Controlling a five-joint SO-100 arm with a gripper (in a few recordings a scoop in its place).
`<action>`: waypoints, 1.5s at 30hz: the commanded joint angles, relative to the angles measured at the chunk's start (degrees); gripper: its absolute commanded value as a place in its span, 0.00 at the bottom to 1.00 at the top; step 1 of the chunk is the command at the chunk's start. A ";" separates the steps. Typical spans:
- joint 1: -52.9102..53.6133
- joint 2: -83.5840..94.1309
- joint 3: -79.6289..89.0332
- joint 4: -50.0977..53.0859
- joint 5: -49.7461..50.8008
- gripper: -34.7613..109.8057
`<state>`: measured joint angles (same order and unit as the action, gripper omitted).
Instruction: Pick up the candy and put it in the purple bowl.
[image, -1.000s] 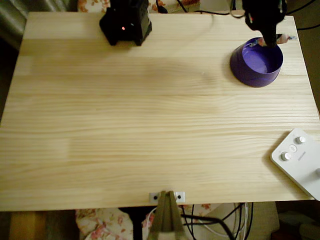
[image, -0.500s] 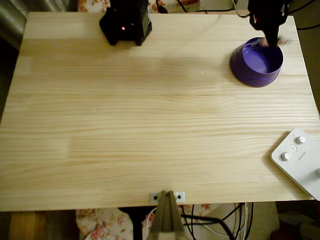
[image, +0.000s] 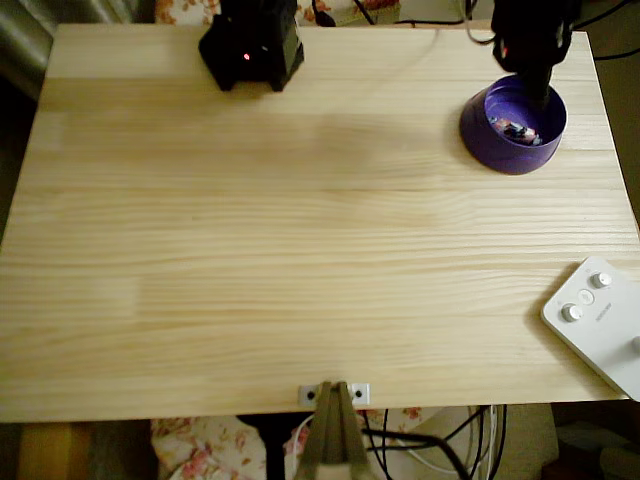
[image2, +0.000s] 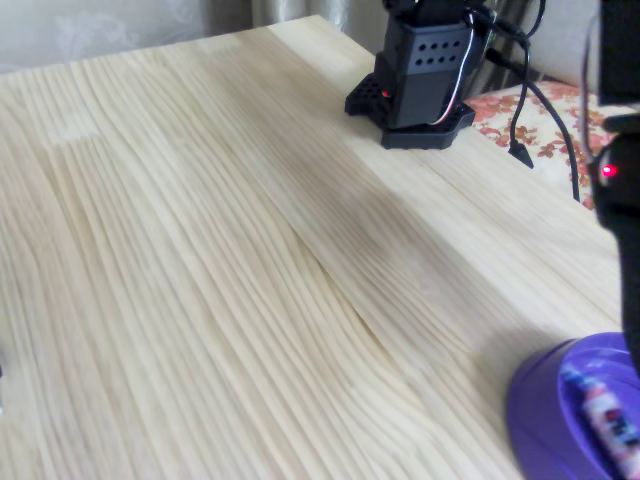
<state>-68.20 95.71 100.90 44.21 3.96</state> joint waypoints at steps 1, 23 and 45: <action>2.90 11.16 -1.41 0.88 0.79 0.24; 40.78 28.92 11.87 17.67 -4.75 0.24; 65.65 67.76 57.57 8.70 -3.43 0.24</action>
<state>-3.08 155.92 156.18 54.40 -0.26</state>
